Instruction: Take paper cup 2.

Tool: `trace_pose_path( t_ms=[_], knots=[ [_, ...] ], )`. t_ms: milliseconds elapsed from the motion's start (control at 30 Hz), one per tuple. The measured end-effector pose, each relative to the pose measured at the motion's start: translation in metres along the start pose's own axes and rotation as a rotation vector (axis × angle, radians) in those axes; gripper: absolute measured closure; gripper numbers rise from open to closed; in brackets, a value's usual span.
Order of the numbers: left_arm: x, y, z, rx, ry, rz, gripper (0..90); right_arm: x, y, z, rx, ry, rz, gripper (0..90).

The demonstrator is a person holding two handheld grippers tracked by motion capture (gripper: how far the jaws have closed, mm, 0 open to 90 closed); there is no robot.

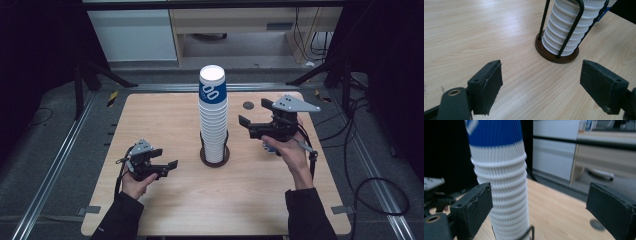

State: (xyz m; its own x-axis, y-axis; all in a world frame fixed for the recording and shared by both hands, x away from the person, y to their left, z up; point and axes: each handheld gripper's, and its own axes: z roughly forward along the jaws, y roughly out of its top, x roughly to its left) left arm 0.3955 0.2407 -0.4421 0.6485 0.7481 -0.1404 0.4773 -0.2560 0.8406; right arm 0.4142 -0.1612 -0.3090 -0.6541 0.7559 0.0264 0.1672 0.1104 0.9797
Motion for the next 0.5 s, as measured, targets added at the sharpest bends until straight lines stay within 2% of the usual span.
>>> trace_pose_path(
  t_ms=[33, 67, 167, 200, 300, 333, 500],
  knots=[
    [0.000, 0.000, 0.000, 0.000, 0.000, 0.000, 17.5, 0.000, 0.000, 0.000, 0.000, 0.000, 0.000, 7.0],
    [0.000, 0.000, 0.000, -0.001, 0.001, -0.003, 17.5, 0.003, 0.003, 0.002, -0.022, 0.004, -0.003, 6.9],
    [0.001, -0.001, 0.000, -0.002, 0.000, -0.006, 17.4, 0.010, 0.012, 0.009, -0.042, 0.047, 0.000, 5.8],
    [0.001, -0.001, 0.000, -0.001, 0.000, -0.006, 17.3, 0.017, 0.018, 0.014, -0.043, 0.063, -0.015, 4.9],
    [0.001, -0.001, 0.000, 0.000, 0.000, -0.005, 17.3, 0.022, 0.022, 0.019, -0.047, 0.071, -0.027, 5.0],
    [0.000, -0.001, 0.000, -0.003, -0.002, -0.006, 17.3, 0.027, 0.026, 0.025, -0.049, 0.088, -0.035, 4.9],
    [0.000, -0.001, 0.000, -0.002, -0.004, -0.004, 17.3, 0.034, 0.032, 0.035, -0.055, 0.094, -0.039, 5.1]
  ],
)
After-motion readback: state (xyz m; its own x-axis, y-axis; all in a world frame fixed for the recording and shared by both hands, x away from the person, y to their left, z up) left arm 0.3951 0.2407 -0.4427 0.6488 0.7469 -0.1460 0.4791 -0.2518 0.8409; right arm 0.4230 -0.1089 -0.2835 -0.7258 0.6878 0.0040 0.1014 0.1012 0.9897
